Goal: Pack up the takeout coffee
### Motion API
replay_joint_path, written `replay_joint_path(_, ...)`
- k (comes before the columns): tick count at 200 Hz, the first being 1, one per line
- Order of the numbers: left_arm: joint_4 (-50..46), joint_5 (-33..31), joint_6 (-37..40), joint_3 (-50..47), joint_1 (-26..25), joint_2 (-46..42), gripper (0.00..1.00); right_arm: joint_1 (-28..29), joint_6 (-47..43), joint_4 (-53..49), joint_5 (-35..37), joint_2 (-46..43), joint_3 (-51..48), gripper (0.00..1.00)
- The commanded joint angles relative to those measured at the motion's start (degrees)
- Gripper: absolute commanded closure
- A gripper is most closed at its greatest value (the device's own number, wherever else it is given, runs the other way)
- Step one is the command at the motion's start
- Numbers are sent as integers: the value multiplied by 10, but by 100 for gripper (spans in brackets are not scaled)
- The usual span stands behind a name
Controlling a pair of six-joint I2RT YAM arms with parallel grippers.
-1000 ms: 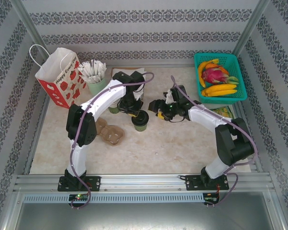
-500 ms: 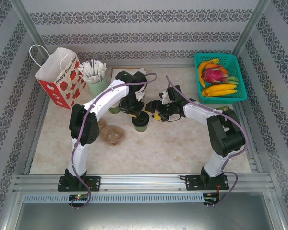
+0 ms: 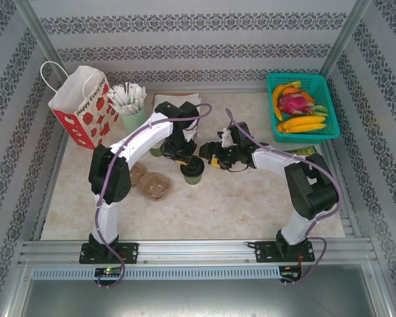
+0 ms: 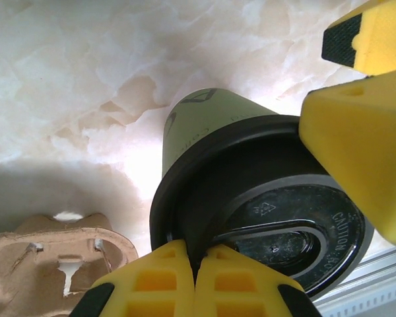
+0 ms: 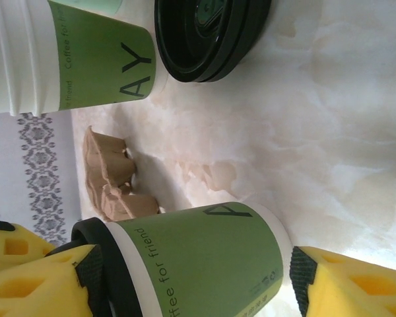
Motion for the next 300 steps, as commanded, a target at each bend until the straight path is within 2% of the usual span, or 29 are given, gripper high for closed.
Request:
replay_joint_path(1, -23, -34, -35, -12, -8, 50, 99, 20, -43, -122, 69, -8, -6, 21)
replay_joint_path(26, -12, -19, -60, 2, -10, 29, 88, 20, -78, -96, 93, -60, 0, 11)
replay_joint_path(41, -8, -12, -68, 5, -12, 18, 82, 20, -93, -94, 101, -73, -5, 9)
replay_joint_path(57, -9, -7, -70, 10, -12, 13, 77, 19, -92, -85, 101, -82, -13, 2)
replay_joint_path(116, -10, 2, -73, 27, -14, -4, 69, 18, -104, -59, 105, -118, -40, 2)
replay_joint_path(165, -17, 2, -67, 28, -14, -15, 67, 10, -119, -72, 111, -139, -54, 2)
replay_joint_path(236, 37, 32, -75, 17, -5, -54, 59, 15, -144, -10, 106, -201, -125, 2)
replay_joint_path(262, 56, -2, -90, 1, 0, -57, 54, 31, -171, 25, 108, -228, -161, 2)
replay_joint_path(300, 64, -69, -105, 12, 0, -33, 50, 85, -235, 53, 135, -236, -181, 2)
